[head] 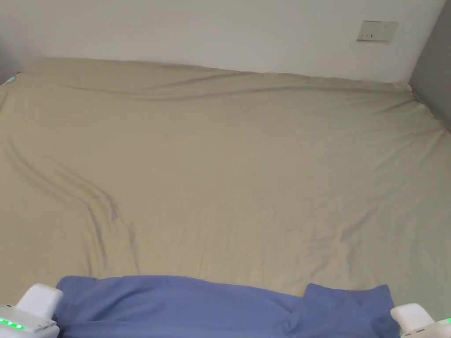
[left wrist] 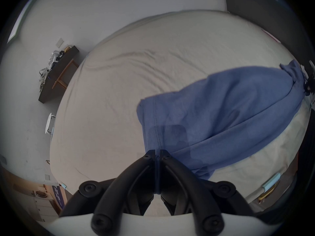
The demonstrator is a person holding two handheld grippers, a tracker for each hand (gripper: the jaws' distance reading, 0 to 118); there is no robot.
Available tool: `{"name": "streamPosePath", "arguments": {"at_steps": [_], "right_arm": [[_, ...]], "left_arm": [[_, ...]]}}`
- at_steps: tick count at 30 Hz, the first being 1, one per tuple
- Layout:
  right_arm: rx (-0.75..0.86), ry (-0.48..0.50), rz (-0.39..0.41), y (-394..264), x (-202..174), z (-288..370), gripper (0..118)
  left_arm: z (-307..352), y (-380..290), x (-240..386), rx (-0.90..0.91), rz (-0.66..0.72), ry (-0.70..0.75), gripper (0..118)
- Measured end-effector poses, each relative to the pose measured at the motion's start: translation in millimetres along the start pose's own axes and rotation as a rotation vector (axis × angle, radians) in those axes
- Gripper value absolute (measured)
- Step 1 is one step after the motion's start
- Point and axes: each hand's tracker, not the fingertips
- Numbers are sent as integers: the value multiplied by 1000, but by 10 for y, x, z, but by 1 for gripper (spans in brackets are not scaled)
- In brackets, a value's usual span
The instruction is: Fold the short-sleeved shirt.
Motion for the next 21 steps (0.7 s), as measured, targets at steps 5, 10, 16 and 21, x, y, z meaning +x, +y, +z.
{"name": "streamPosePath", "arguments": {"at_steps": [5,10,16,21], "right_arm": [[-39,-8,-16,3,-3,-228,4],[-25,-20,19,19,-20,-12,87],[310,-142,-19,278,-27,1054,104],[806,-276,-29,437,-577,2046,103]], "left_arm": [[-132,-64,80,-49,-33,-24,3],[-69,42,35,-43,-20,-37,19],[811,431,-185,285,168,-42,113],[1756,860,-146,664,305,13,112]]}}
